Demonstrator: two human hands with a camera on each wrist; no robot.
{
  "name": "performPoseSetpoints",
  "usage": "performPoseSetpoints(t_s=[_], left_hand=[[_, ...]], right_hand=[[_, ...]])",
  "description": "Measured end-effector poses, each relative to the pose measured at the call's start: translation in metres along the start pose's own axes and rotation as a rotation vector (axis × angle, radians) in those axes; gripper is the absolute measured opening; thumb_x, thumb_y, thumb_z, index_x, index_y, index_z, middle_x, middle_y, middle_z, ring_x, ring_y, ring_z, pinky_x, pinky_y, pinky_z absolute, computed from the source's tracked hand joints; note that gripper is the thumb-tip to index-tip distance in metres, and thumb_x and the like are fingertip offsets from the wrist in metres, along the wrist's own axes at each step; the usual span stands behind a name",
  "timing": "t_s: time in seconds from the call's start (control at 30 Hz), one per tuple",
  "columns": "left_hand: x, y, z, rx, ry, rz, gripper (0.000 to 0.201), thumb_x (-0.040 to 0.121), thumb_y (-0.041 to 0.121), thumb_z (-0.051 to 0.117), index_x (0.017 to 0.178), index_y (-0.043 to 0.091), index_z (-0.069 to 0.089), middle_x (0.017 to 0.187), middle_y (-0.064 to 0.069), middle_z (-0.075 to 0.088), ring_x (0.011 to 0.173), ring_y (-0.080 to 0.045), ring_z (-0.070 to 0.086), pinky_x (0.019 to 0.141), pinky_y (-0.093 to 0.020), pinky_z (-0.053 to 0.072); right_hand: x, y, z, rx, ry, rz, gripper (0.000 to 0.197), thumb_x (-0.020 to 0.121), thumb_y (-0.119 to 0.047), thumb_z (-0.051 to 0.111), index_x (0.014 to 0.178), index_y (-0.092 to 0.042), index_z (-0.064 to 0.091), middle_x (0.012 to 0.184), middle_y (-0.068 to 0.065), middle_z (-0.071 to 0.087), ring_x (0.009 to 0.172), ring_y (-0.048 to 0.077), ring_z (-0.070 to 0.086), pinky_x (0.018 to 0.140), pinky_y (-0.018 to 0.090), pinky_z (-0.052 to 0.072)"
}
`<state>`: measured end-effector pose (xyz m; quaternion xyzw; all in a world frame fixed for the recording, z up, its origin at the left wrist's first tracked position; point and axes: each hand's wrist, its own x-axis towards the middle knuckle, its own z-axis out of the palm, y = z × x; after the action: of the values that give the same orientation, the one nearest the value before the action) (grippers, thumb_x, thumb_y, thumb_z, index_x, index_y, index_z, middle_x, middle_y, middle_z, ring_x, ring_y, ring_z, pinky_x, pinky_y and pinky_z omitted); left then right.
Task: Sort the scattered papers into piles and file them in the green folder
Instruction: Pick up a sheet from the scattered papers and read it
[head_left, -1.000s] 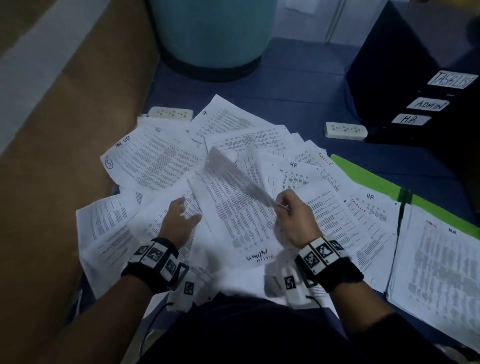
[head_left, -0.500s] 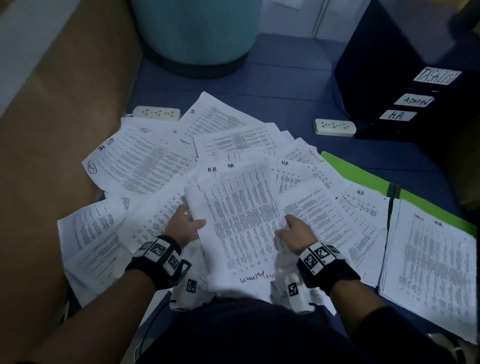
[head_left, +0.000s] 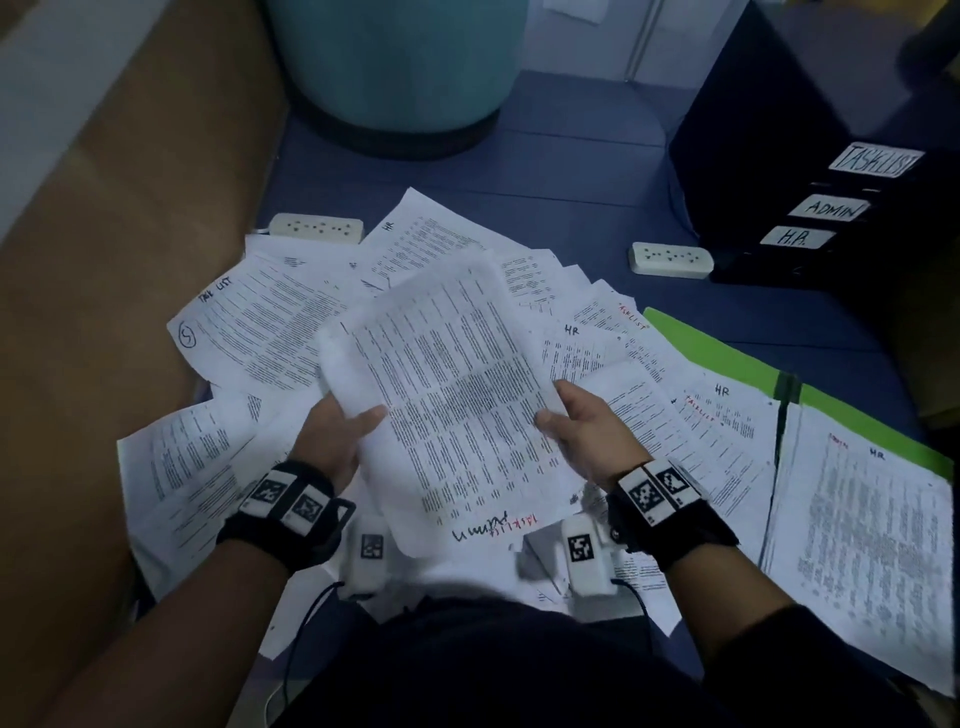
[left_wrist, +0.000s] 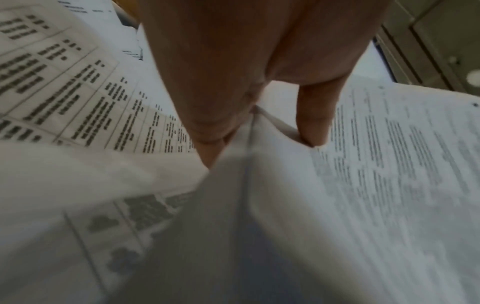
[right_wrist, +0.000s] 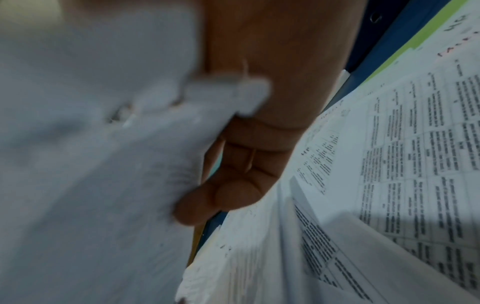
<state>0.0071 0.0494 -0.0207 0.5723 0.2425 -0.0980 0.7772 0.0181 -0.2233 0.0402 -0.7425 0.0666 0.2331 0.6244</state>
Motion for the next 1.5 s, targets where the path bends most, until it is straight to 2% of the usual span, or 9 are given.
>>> performPoseSetpoints(t_s=[0.1,0.33,0.57,0.77,0.97,1.1,1.3,1.4,1.5], left_hand=[[0.004,-0.002,-0.007,0.195,0.181,0.049,0.028,0.085,-0.007,0.058,0.112,0.003,0.057,0.098,-0.013,0.066,0.089,-0.033,0.062,0.074,-0.042,0.053],[0.000,-0.011,-0.025,0.446,0.240,0.013,0.025,0.088,0.005,0.061,0.113,0.010,0.062,0.105,-0.012,0.067,0.096,-0.033,0.063,0.086,-0.049,0.052],[-0.002,-0.007,-0.029,0.523,0.147,0.043,0.022,0.085,0.015,0.063,0.108,0.019,0.062,0.109,-0.011,0.067,0.101,-0.033,0.062,0.091,-0.055,0.050],[-0.001,0.001,-0.013,0.556,0.103,0.051,0.032,0.088,0.011,0.062,0.119,0.006,0.059,0.115,-0.015,0.064,0.106,-0.034,0.060,0.094,-0.053,0.048],[0.002,0.011,0.012,0.490,0.012,0.060,0.022,0.090,0.011,0.059,0.111,0.015,0.064,0.109,-0.011,0.068,0.101,-0.032,0.064,0.092,-0.055,0.049],[0.008,0.018,0.019,0.432,0.015,0.085,0.022,0.091,0.013,0.058,0.112,0.019,0.062,0.110,-0.011,0.067,0.102,-0.032,0.064,0.092,-0.055,0.049],[0.008,0.032,0.032,0.299,-0.007,0.111,0.034,0.088,0.016,0.056,0.121,0.012,0.054,0.112,-0.011,0.063,0.102,-0.032,0.059,0.089,-0.052,0.050],[0.010,0.036,0.031,0.266,-0.017,0.094,0.047,0.075,0.026,0.058,0.118,0.009,0.054,0.095,-0.006,0.062,0.093,-0.030,0.057,0.084,-0.052,0.050],[0.008,0.038,0.036,0.217,-0.097,0.103,0.022,0.079,0.017,0.059,0.102,0.016,0.057,0.077,0.008,0.067,0.077,-0.015,0.063,0.072,-0.038,0.052]], right_hand=[[0.024,0.020,0.000,-0.169,0.190,0.091,0.025,0.097,-0.034,0.050,0.090,-0.012,0.060,0.072,0.000,0.061,0.060,0.013,0.050,0.065,0.032,0.043],[0.065,0.046,0.032,-0.813,0.326,0.300,0.055,0.084,-0.033,0.068,0.123,-0.002,0.043,0.120,0.015,0.053,0.109,0.035,0.054,0.091,0.042,0.049],[0.062,0.054,0.028,-0.751,0.345,0.157,0.011,0.088,-0.004,0.050,0.087,-0.011,0.041,0.067,0.005,0.049,0.055,0.018,0.045,0.048,0.026,0.036],[0.050,0.038,0.000,-0.893,0.376,0.085,0.020,0.090,-0.001,0.040,0.089,-0.012,0.057,0.078,0.012,0.058,0.068,0.025,0.053,0.059,0.030,0.043],[0.036,0.019,-0.023,-0.654,0.500,-0.230,0.014,0.094,-0.006,0.047,0.081,-0.006,0.054,0.070,0.007,0.053,0.066,0.021,0.046,0.057,0.029,0.030],[0.024,0.004,-0.031,-0.323,0.402,-0.389,0.019,0.091,-0.014,0.052,0.075,-0.024,0.050,0.069,-0.001,0.050,0.065,0.008,0.041,0.062,0.017,0.034],[0.012,-0.018,-0.025,-0.089,0.242,-0.486,0.010,0.088,-0.017,0.052,0.080,-0.018,0.058,0.080,0.017,0.058,0.078,0.018,0.050,0.075,0.034,0.039],[0.006,-0.031,-0.027,-0.011,0.209,-0.533,0.017,0.089,-0.019,0.053,0.081,-0.030,0.063,0.082,0.009,0.061,0.081,0.019,0.052,0.077,0.034,0.040],[0.004,-0.042,-0.030,0.094,0.123,-0.502,0.025,0.089,-0.013,0.049,0.081,-0.032,0.064,0.080,-0.004,0.062,0.079,0.017,0.050,0.072,0.028,0.038]])
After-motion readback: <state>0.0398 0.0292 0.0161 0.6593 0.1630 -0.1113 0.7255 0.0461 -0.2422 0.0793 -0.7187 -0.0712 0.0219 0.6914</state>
